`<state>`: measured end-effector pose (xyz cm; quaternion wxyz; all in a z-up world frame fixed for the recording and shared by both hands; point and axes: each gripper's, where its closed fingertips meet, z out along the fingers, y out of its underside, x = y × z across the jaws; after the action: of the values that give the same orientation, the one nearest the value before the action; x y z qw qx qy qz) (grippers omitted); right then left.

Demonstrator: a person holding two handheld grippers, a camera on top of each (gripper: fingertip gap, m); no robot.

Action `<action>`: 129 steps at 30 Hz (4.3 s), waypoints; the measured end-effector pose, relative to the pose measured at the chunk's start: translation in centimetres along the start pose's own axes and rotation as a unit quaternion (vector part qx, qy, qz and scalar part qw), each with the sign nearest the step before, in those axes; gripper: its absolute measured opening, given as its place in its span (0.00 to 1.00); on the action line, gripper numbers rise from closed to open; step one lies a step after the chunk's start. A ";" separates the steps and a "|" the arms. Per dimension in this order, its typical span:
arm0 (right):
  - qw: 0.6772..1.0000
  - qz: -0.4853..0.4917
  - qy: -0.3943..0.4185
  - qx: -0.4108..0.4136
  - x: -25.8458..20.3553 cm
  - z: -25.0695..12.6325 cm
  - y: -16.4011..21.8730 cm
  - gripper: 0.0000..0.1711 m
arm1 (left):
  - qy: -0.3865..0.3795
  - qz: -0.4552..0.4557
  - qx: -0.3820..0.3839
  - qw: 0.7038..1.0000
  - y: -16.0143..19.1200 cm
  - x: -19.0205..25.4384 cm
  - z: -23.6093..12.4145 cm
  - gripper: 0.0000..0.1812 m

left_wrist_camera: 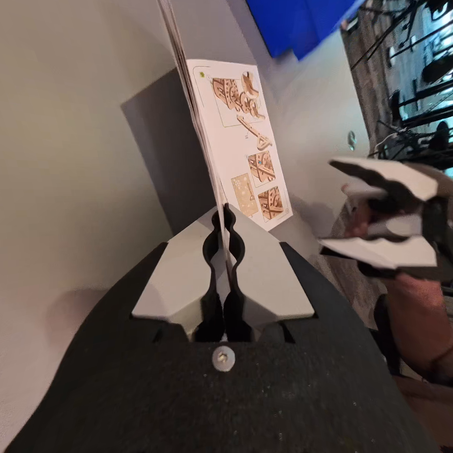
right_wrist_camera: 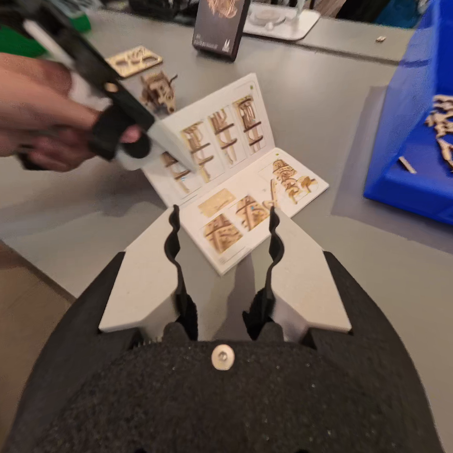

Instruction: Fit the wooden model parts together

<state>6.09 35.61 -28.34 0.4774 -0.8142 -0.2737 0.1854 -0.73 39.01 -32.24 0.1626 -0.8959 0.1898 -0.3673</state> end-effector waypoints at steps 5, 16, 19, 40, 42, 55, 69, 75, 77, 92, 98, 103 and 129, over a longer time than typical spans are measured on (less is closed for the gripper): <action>0.995 -0.035 -0.041 -0.086 -2.2 1.6 3.6 0.41 | 0.035 -0.047 0.047 0.997 6.7 2.7 -2.1 0.00; 0.985 -0.092 -0.091 -0.113 -5.2 2.4 5.5 0.41 | -0.123 0.142 0.143 0.972 6.7 1.6 -9.0 0.15; 0.986 -0.090 -0.088 -0.113 -5.2 2.5 5.5 0.41 | -0.106 0.287 0.141 0.942 3.7 6.6 -9.0 0.15; 0.987 -0.078 -0.084 -0.112 -5.0 2.2 5.7 0.41 | -0.116 0.359 -0.005 0.926 8.7 -1.7 -4.1 0.00; 0.987 -0.079 -0.085 -0.112 -5.0 2.1 5.7 0.41 | -0.102 0.347 0.003 0.932 9.0 -1.7 -4.3 0.00; 0.992 -0.004 0.014 -0.126 -5.5 -0.9 6.7 0.49 | -0.138 0.268 0.037 0.953 9.2 -1.0 -3.8 0.00; 0.992 -0.003 0.049 -0.120 -5.2 -1.9 8.0 0.49 | -0.131 0.269 0.041 0.953 10.3 0.3 -3.5 0.00; 0.992 -0.010 0.029 -0.126 -5.2 -1.7 8.0 0.49 | -0.035 0.409 -0.070 0.909 11.1 3.8 -1.6 0.19; 0.991 -0.018 0.013 -0.133 -5.3 -1.5 8.0 0.49 | -0.016 0.483 -0.122 0.867 11.6 4.4 -0.9 0.19; 0.998 -0.009 0.001 -0.064 -4.2 -2.2 4.3 0.52 | -0.001 0.550 -0.163 0.819 9.8 4.2 0.5 0.16; 1.000 0.006 0.002 -0.015 -4.3 -3.3 2.1 0.51 | -0.118 0.585 -0.183 0.781 0.0 -1.7 1.3 0.13; 1.000 0.005 -0.001 -0.008 -4.7 -3.5 1.6 0.51 | -0.147 0.560 -0.219 0.786 -9.8 -5.1 4.7 0.11; 0.996 0.007 -0.087 0.009 -10.7 -0.5 -0.9 0.51 | -0.364 0.036 0.027 0.930 1.8 -27.6 -22.0 0.56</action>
<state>-2.23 28.97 -26.90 0.4577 -0.7927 -0.3065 0.2610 -35.12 46.84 -34.62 0.2577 -0.9559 0.1403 -0.0153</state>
